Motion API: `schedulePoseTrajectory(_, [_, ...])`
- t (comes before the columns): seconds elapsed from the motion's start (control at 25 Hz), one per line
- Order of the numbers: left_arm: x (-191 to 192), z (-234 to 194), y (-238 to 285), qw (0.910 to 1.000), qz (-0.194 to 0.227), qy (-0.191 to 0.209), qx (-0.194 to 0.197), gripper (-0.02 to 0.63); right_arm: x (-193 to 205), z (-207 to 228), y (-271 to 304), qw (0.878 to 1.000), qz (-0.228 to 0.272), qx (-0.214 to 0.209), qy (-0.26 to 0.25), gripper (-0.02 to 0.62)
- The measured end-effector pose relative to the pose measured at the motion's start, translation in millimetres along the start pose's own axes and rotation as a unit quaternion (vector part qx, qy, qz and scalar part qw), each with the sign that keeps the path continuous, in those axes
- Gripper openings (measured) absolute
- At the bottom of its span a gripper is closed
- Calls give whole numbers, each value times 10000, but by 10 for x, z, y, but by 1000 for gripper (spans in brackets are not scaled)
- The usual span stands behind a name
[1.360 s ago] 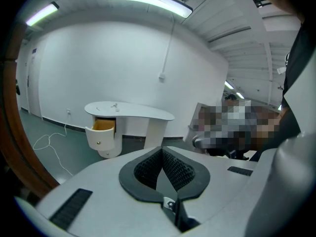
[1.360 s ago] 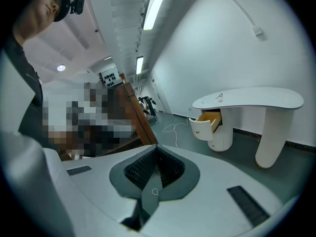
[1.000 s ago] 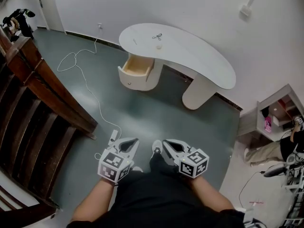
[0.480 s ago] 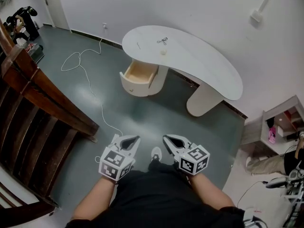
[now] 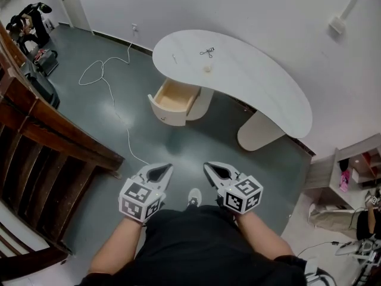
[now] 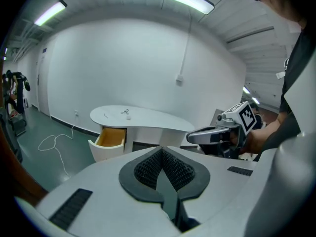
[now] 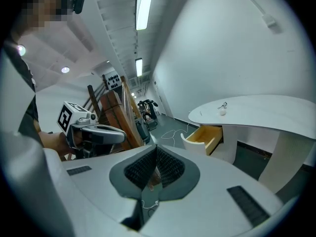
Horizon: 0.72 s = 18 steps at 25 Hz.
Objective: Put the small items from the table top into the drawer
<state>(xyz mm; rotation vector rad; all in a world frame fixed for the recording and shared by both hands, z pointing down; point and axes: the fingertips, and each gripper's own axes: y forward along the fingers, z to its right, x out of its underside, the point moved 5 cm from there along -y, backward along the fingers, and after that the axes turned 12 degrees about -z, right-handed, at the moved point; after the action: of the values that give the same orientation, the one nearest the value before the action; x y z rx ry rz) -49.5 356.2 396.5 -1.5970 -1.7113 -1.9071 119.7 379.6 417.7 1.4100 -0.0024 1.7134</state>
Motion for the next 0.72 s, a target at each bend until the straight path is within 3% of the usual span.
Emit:
schedulePoseTrajectory(0.48, [-442, -128, 452, 9990, -8, -212, -405, 15, -317, 670, 103, 9994, -32, -309, -126, -2])
schedulePoseTrajectory(0.72, [-586, -92, 568, 9990, -137, -70, -427, 15, -366, 795, 114, 9991, -39, -406, -105, -2])
